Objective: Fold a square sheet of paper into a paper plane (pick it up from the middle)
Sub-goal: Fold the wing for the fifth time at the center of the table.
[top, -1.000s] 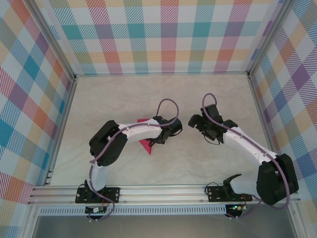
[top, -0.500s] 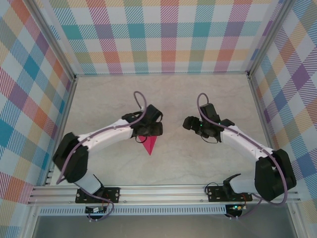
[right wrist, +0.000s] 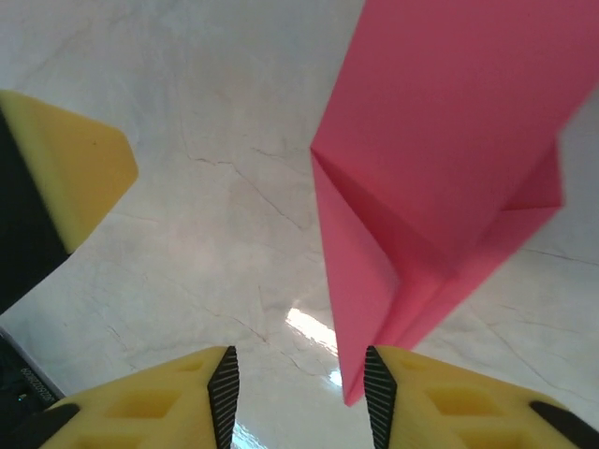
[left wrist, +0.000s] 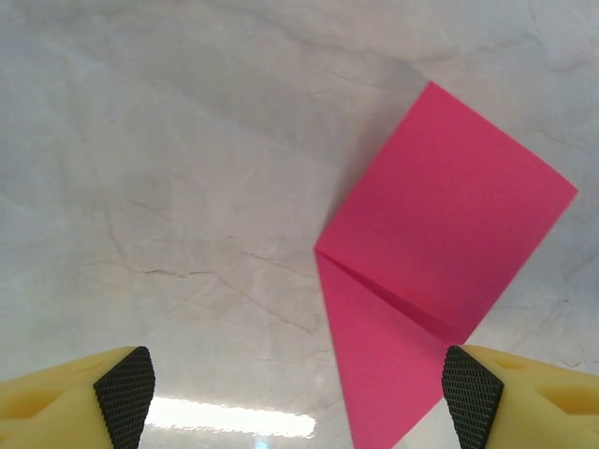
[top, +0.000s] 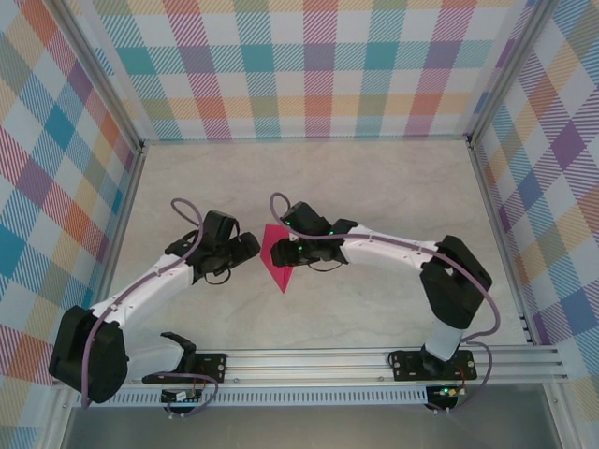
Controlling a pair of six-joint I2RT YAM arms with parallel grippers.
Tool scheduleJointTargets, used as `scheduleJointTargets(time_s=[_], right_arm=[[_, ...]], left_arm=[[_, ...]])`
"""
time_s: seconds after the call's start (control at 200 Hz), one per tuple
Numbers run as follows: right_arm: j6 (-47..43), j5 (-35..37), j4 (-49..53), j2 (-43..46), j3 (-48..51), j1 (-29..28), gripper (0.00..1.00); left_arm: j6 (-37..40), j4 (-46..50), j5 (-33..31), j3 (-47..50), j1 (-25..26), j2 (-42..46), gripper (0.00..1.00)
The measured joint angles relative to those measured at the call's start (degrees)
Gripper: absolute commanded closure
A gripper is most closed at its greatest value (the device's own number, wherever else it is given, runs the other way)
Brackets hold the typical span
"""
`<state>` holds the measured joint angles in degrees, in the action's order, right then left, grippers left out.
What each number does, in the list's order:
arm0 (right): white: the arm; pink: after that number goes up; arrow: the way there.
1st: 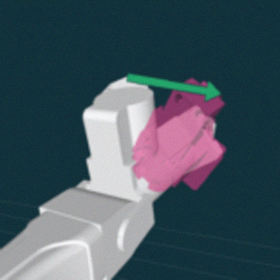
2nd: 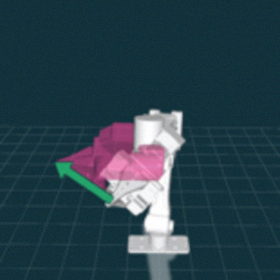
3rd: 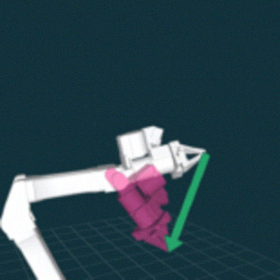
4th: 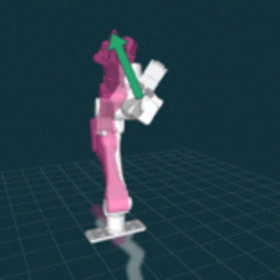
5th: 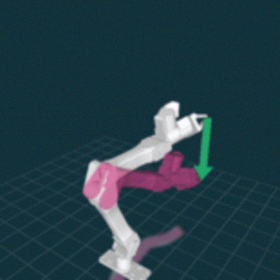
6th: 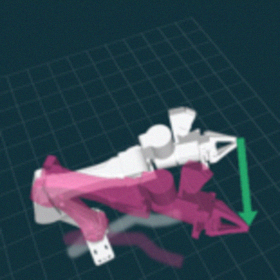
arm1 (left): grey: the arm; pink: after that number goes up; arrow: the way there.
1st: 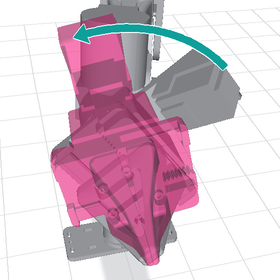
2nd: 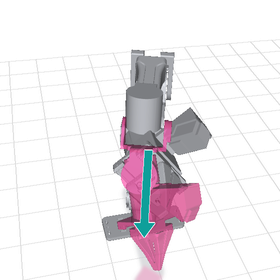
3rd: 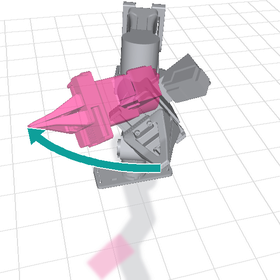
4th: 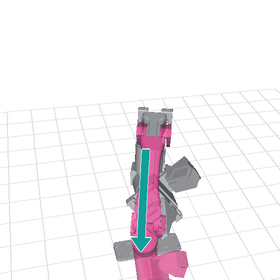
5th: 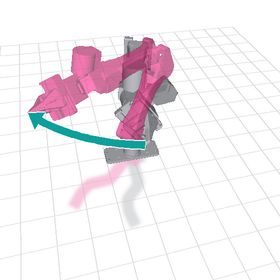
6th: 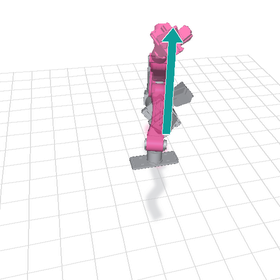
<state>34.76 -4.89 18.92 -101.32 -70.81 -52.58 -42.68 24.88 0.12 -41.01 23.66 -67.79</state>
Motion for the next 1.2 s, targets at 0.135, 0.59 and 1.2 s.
scheduleJointTargets(time_s=[0.135,0.59,1.2], right_arm=[[-0.26,-1.44,0.46,-4.98,-2.40,0.02,0.65],[-1.84,-0.15,2.36,-9.97,-4.52,1.64,0.70],[-0.70,-4.70,-2.84,-11.63,0.20,5.62,0.76]], left_arm=[[-1.27,-1.92,2.67,2.80,-2.64,0.48,0.16],[-4.24,-13.25,13.44,6.75,-3.32,-3.45,0.21],[-4.46,-28.35,24.74,8.70,-3.34,-12.17,0.38]])
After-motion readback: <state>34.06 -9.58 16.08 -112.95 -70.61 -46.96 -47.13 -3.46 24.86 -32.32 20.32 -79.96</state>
